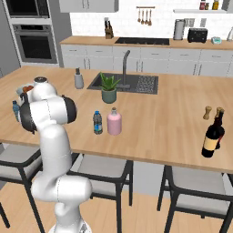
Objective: Move the plastic bottles in the middle to the plastics group, and the glass bottles in the middle to the glass group.
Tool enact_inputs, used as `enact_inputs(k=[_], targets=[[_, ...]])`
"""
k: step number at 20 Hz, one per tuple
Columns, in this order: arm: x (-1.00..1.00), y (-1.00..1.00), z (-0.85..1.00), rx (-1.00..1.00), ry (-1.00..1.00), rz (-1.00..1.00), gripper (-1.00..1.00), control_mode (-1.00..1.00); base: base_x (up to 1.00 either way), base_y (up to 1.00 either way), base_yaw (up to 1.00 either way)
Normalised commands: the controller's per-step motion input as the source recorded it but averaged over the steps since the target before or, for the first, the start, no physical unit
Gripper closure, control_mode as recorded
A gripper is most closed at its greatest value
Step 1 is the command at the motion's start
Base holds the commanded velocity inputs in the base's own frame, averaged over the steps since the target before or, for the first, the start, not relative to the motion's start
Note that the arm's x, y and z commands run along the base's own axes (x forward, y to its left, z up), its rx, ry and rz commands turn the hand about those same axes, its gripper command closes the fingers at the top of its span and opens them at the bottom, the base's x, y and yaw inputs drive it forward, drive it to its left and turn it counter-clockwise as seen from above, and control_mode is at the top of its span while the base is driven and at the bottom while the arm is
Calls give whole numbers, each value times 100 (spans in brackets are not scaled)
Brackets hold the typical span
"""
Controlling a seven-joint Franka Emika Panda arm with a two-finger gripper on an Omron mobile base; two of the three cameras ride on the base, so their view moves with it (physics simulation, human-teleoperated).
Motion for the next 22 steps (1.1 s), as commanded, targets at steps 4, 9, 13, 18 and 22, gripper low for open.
enact_inputs(k=[4,9,13,18,22], targets=[[0,0,0,0,0,0,-100,-100,0,0,0],[0,0,6,-2,-4,0,-100,-100,0,0,0],[-4,-6,32,0,-4,0,-100,-100,0,0,0],[-47,-44,36,0,-2,-3,-100,-100,0,0,0],[-74,-79,6,0,0,-19,-100,-100,0,0,0]])
